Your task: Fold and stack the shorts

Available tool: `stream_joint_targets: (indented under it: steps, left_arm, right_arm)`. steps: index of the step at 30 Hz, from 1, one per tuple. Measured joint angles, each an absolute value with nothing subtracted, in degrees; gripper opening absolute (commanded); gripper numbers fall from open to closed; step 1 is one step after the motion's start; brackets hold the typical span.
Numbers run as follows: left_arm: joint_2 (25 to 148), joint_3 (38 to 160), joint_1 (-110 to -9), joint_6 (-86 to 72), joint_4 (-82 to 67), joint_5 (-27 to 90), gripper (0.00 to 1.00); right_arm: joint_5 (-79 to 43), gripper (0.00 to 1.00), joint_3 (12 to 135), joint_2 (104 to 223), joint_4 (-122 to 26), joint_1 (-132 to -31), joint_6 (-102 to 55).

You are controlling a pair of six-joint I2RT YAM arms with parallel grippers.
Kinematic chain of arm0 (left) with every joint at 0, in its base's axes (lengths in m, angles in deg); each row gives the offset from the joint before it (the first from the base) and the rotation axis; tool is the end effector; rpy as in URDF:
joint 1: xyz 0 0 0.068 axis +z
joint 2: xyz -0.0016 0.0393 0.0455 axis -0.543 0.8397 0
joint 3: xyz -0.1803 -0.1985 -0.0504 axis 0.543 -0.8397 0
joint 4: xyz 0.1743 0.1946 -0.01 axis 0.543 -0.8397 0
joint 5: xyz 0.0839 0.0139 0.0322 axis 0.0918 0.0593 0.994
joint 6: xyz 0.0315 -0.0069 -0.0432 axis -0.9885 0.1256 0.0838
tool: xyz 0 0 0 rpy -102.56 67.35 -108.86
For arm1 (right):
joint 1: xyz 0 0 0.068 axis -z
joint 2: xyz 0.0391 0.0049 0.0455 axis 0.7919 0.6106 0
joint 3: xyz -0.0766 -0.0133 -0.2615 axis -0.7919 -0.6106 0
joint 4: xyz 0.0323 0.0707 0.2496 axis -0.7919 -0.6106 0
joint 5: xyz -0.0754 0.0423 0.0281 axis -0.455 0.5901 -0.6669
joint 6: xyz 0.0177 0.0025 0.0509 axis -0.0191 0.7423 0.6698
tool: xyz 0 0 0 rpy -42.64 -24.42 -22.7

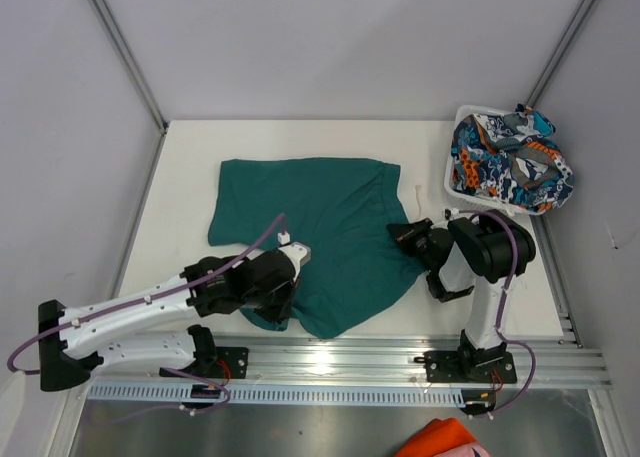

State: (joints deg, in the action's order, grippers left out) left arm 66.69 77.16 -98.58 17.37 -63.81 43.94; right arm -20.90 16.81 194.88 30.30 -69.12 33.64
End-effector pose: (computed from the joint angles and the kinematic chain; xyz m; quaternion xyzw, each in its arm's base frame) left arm 0.0748 -0.1597 0.2731 0.2425 0.9335 -0.1811 0.1922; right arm 0.2596 0.0814 0.0786 0.2934 0.7421 0.4157 0.4364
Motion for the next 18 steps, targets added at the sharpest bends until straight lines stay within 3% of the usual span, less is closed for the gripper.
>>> stream_joint_targets:
  steps: [11, 18]
  left_arm:
    - [65.33, 76.59, -98.58, 17.39, -63.86, 43.94, 0.0]
    - [65.33, 76.57, -98.58, 17.41, -63.88, 43.9, 0.0]
  right_arm:
    - [-24.71, 0.0, 16.91, 186.14, 24.47, -71.07, 33.11]
    - [-24.82, 0.0, 23.84, 180.87, 16.86, -71.17, 29.49]
